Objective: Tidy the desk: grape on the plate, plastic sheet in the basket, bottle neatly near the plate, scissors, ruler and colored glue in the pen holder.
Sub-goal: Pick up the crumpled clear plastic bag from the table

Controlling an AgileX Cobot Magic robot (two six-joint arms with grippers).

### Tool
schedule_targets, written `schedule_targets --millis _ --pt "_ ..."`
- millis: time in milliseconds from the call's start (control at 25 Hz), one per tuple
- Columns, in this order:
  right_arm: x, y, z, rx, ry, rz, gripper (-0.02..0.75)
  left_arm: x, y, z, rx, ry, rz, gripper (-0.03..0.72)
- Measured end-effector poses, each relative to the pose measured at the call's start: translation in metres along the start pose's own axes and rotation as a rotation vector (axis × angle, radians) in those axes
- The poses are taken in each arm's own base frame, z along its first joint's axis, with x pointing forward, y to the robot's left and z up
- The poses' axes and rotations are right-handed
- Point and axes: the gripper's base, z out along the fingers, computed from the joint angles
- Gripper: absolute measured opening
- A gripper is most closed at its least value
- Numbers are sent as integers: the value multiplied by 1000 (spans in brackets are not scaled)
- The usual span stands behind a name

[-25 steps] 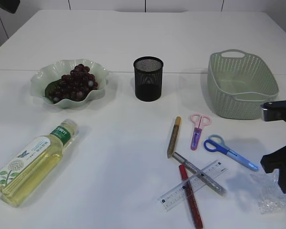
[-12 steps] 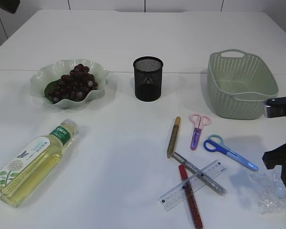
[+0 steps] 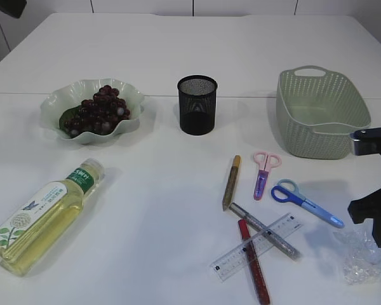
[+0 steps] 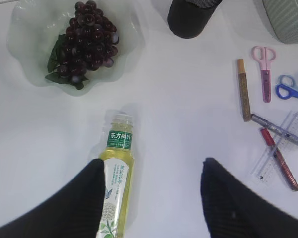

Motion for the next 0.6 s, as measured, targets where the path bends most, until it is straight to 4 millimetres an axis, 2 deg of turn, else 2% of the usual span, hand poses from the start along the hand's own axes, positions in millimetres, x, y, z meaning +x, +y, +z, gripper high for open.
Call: schedule_targets --millis 160,360,400,600 --pt "0 0 2 0 8 1 311 0 0 0 0 0 0 448" --pt "0 0 2 2 12 -1 524 0 0 0 0 0 0 447" --pt "-1 0 2 4 7 -3 545 0 0 0 0 0 0 447" --pt "-4 0 5 4 -9 -7 577 0 0 0 0 0 0 447"
